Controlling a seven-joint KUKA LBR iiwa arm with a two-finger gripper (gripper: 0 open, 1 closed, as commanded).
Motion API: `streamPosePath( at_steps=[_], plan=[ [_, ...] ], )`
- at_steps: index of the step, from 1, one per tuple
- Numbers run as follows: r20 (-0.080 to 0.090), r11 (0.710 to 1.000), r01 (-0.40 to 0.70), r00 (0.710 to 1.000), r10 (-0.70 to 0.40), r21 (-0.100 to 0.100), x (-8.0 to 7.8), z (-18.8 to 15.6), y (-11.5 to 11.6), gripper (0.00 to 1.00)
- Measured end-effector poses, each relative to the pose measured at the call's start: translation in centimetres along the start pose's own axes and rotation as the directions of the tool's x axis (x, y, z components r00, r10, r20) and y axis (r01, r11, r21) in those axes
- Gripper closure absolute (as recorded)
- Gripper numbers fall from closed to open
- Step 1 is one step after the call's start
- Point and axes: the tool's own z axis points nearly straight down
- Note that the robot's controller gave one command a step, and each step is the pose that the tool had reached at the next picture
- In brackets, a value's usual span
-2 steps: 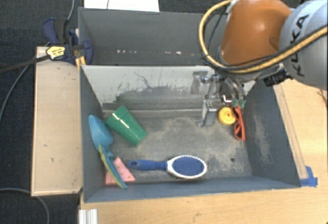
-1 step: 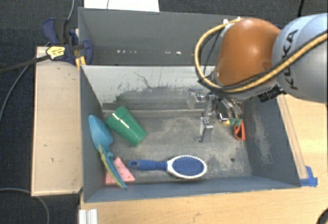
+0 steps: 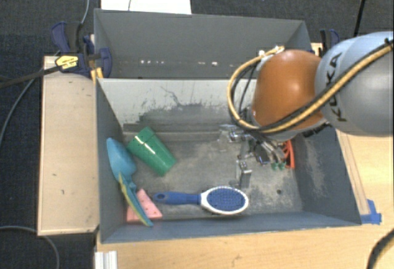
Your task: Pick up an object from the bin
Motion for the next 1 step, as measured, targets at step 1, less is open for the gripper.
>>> streamPosePath(
  at_steps=[1],
  plan=[
    [0.002,0.992,-0.129,0.992,0.129,0.000,1.53,3.67,1.63,0.00]
  ],
)
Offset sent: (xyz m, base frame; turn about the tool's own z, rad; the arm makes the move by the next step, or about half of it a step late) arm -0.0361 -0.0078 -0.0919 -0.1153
